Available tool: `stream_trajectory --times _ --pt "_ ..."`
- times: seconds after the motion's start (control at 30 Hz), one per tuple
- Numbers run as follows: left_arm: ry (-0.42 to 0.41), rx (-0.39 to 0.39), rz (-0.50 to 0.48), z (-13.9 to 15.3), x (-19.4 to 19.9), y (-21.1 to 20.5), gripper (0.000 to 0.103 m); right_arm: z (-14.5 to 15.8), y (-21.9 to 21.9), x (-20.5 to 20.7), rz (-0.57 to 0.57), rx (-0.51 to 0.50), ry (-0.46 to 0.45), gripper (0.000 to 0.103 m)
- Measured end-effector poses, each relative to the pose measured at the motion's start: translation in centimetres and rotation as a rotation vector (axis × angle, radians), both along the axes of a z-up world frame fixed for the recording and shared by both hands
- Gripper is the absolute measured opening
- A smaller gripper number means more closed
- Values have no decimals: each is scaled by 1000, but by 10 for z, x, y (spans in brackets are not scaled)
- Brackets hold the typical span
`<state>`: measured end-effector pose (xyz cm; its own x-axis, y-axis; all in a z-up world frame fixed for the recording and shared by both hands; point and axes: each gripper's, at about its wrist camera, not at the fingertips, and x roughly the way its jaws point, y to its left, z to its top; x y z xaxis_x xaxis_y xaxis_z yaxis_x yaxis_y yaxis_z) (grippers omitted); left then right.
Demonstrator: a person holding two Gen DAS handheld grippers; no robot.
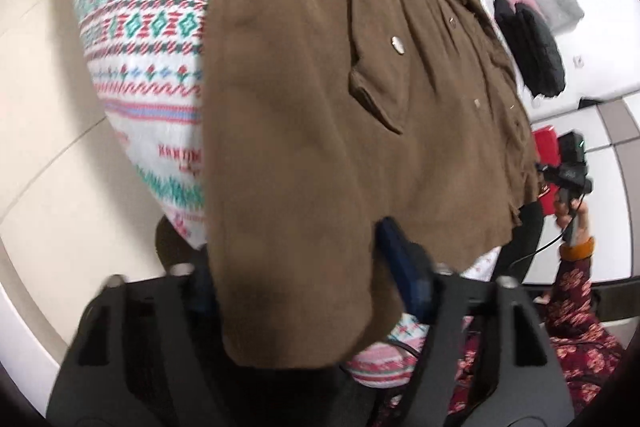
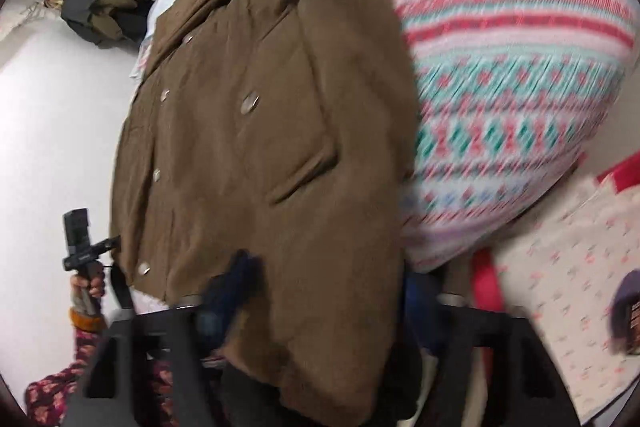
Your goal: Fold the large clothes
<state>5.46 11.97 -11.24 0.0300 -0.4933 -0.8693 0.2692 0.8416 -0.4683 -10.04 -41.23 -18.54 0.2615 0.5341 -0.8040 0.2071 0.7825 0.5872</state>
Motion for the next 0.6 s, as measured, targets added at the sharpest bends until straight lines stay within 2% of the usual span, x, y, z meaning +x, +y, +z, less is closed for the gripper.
stream_trajectory --times 0.03,0.1,0.17,0.2,0.3,0.4,0.6 --pt "5 -24 8 3 -2 3 47 2 2 -4 -15 2 -17 49" --pt "19 -78 23 8 -6 7 35 6 2 -8 -33 20 -41 40" --pt "15 -104 37 12 -8 8 30 10 3 -12 -59 60 -61 23" --pt "8 -110 40 15 -9 6 27 13 4 -12 -64 62 -73 20" --pt "-38 -148 32 31 -8 -6 22 31 11 -9 -80 55 -131 16" --pt "-124 -151 21 52 -2 -11 21 59 22 1 -85 52 -215 14" --pt "-277 -197 55 101 30 -23 19 120 37 35 -94 -29 -390 14"
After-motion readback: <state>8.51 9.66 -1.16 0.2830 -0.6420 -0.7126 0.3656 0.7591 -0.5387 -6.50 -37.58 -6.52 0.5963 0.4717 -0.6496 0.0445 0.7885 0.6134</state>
